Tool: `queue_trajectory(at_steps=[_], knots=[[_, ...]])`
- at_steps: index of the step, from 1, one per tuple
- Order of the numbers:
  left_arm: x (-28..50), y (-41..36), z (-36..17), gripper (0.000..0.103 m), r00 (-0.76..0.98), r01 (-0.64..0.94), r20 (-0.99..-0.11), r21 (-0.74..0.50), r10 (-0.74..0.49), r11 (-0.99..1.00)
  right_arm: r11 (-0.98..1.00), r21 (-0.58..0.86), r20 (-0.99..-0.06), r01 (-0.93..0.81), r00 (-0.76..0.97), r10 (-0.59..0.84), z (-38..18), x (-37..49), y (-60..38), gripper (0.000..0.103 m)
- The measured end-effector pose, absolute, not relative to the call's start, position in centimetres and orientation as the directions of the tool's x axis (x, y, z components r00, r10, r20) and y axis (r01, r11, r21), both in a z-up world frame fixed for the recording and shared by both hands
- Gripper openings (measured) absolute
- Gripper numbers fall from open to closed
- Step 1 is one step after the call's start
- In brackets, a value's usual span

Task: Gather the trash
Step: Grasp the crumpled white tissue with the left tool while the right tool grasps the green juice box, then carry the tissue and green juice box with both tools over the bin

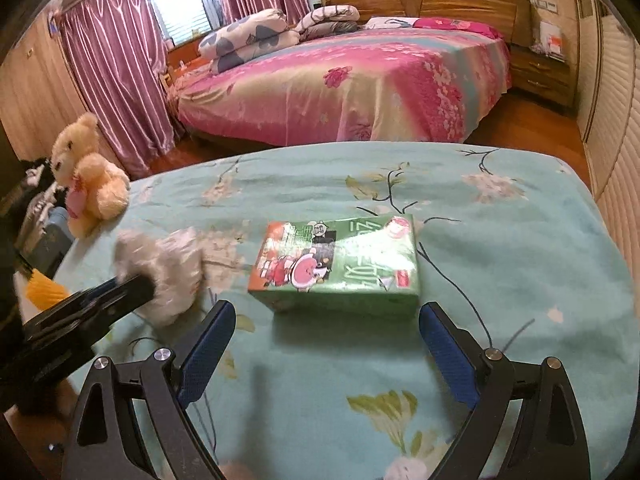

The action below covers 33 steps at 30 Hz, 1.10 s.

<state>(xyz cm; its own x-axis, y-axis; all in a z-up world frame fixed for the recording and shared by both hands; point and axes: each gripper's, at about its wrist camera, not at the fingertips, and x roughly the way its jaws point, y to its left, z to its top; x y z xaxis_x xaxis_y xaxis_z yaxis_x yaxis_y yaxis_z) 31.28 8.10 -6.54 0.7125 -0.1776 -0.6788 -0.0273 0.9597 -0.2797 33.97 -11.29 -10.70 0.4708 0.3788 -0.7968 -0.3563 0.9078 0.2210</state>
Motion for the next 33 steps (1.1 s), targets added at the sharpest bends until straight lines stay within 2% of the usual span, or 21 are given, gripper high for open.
queue_trajectory(at_steps=[10,22,33], knots=[[29.6,7.3,-6.3,0.035,0.707,-0.020,-0.685,-0.271,-0.178,0.962,0.909,0.237,-0.775,-0.342,0.498,0.389,-10.6,34.2,-12.3,0.091],[27.4,4.1,-5.7,0.035,0.694,0.046,-0.679,-0.290,-0.239,0.956,0.897,0.316,-0.729,-0.310,0.526,0.439,-8.4,28.6,-17.8,0.090],[25.1,-0.9,-4.7,0.035,0.668,0.157,-0.674,-0.287,-0.315,0.945,0.910,0.351,-0.706,-0.220,0.576,0.411,-7.1,23.5,-24.2,0.090]])
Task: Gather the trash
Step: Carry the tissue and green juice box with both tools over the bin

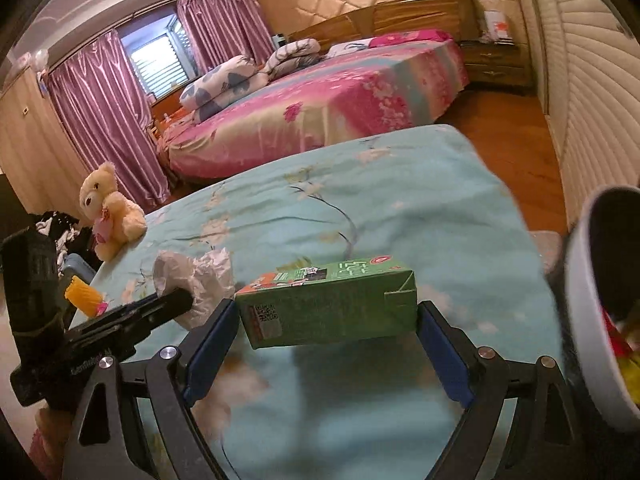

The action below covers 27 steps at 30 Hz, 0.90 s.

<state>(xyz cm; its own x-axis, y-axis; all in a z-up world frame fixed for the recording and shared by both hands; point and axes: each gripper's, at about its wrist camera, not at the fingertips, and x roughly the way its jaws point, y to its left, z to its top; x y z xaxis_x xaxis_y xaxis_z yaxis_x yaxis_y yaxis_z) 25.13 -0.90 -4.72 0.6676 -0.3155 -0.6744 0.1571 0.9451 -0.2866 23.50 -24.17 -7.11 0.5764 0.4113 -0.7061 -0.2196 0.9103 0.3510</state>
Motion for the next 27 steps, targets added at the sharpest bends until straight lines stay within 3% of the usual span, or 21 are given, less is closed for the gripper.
queue_trajectory(at_steps=[27], knots=[[22.2,-10.6,-3.1,0.035,0.631,0.327,-0.674,-0.218,-0.384,0.920,0.906,0.415,-0.651,-0.086,0.668,0.361,-5.0,16.9,-33.3,0.090]])
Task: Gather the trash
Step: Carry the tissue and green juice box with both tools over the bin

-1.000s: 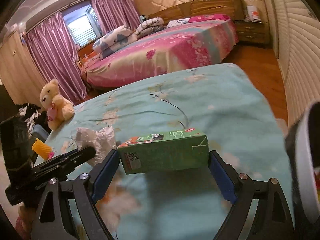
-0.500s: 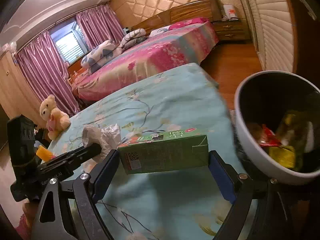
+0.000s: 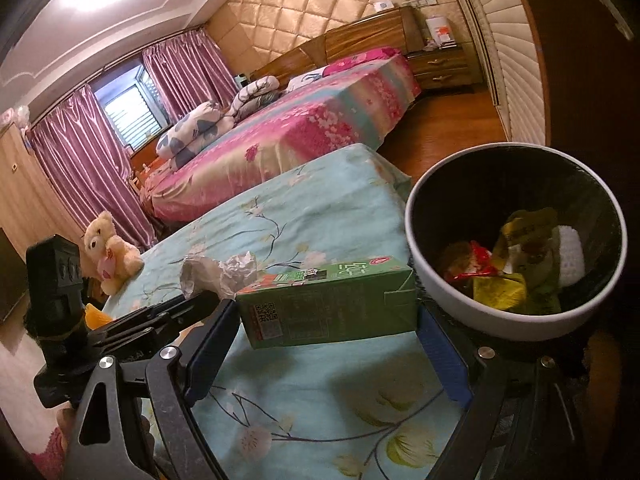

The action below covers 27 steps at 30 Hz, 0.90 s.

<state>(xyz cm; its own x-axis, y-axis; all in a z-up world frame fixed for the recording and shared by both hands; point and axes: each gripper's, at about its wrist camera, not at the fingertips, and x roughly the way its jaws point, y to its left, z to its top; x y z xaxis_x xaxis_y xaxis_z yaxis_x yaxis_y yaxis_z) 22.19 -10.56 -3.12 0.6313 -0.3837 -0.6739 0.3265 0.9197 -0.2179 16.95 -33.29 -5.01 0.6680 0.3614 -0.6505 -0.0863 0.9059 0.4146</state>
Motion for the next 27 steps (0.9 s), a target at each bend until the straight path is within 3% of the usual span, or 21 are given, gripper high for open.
queue_trajectory(at_steps=[27], knots=[[21.3,-15.9,-2.1,0.035,0.614,0.393,-0.674,-0.189,-0.410,0.900,0.900,0.433,-0.621,-0.046,0.708,0.335,-3.6,14.5,-37.1,0.090]])
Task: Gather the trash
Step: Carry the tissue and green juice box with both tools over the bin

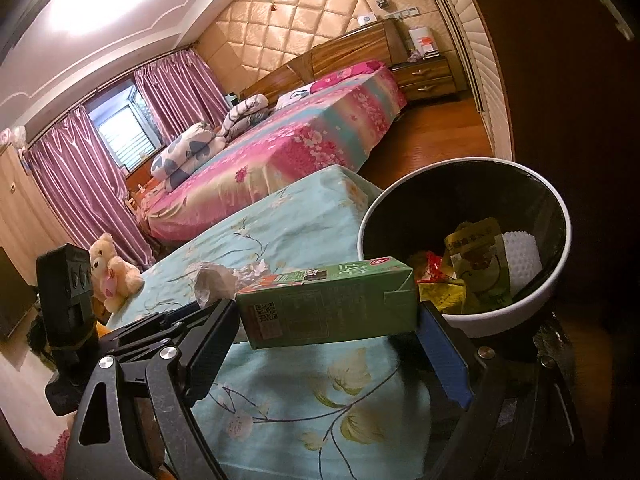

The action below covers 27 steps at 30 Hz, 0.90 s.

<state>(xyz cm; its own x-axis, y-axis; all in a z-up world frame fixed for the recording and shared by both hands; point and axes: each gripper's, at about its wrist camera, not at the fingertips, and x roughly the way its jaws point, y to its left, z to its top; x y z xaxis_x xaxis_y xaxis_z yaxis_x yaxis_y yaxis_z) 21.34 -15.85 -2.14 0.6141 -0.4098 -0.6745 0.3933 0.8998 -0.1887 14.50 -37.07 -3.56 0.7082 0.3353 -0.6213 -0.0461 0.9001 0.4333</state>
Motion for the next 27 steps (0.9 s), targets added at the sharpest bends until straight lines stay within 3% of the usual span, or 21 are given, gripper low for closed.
queue_trajectory(at_steps=[27], knots=[[20.6,-19.2,-1.5,0.036,0.594,0.453,-0.672,-0.173,-0.441,0.874,0.899,0.438,-0.608,0.019,0.742,0.281,-2.9,12.8,-40.5,0.090]])
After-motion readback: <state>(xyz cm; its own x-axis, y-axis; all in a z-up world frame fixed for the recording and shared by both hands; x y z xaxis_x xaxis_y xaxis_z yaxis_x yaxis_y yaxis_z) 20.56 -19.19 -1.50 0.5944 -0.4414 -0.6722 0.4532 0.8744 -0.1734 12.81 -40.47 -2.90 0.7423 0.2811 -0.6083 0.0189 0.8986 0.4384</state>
